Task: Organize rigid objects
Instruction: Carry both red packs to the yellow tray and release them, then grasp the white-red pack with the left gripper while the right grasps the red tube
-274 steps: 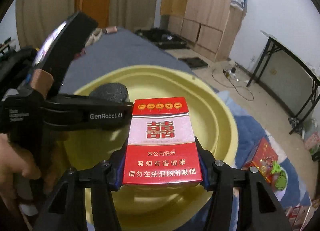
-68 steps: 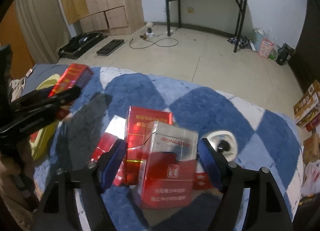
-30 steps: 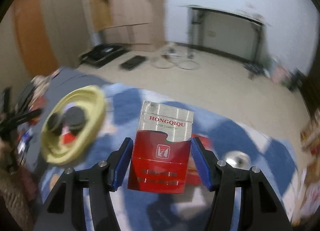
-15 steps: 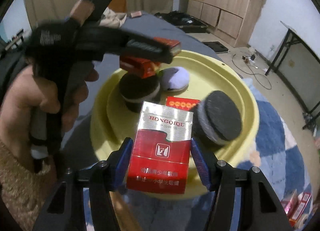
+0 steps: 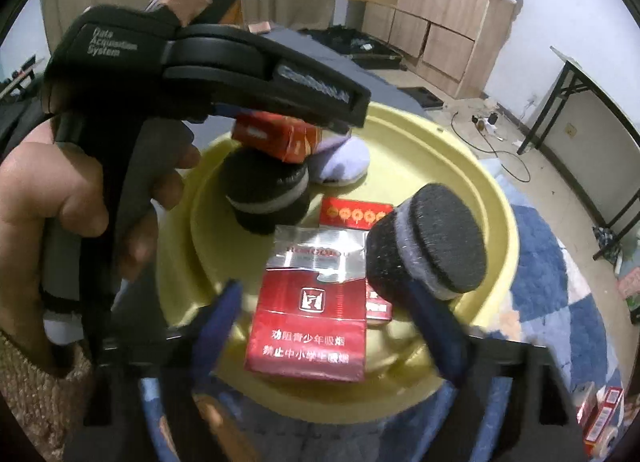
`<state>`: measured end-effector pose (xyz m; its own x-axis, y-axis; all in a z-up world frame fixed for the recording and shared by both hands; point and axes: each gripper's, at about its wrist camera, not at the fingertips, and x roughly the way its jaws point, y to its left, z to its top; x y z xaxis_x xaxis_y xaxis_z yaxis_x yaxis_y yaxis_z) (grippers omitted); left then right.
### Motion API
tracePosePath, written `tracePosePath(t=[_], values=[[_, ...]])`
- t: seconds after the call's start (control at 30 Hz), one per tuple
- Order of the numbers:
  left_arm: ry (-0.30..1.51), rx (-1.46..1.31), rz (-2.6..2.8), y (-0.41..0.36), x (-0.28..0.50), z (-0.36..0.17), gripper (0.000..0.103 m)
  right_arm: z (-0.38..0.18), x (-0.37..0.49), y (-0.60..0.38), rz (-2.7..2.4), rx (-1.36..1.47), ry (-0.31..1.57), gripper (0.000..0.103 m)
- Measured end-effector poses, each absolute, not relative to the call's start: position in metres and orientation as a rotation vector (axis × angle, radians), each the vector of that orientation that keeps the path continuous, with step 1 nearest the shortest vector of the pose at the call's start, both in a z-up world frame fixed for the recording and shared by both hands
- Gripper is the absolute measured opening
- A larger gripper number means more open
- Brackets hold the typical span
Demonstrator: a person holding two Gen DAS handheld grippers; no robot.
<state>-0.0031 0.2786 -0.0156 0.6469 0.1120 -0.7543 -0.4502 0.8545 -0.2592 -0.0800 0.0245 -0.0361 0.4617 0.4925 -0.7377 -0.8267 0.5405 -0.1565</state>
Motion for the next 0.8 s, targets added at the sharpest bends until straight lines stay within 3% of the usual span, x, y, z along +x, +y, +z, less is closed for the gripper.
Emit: tracePosePath(t=[0.07,0.37,0.47,0.6,0.8], values=[[0.751,-0.455,0.360,0.278,-0.015,0.005,0.103,-0.024,-0.082,0.012,0.872,-0.508,0.684,0.100],[0.607,-0.322,0.154,0.177,-0.008,0.067,0.103,0.042,-0.051,-0.154,0.559,-0.291,0.626,0.103],[0.652,-0.287,-0.019,0.111,0.022,0.052,0.103,0.042,-0.029,-0.242,0.299,-0.212,0.662,0.103],[0.798,-0.123,-0.196,0.021,0.051,0.015,0.103,-0.006,0.008,-0.322,0.096,-0.098,0.832,0.103],[0.954,0.142,-0.318,-0.054,0.057,-0.036,0.103,-0.055,0.023,-0.357,0.125,-0.086,0.990,0.103]])
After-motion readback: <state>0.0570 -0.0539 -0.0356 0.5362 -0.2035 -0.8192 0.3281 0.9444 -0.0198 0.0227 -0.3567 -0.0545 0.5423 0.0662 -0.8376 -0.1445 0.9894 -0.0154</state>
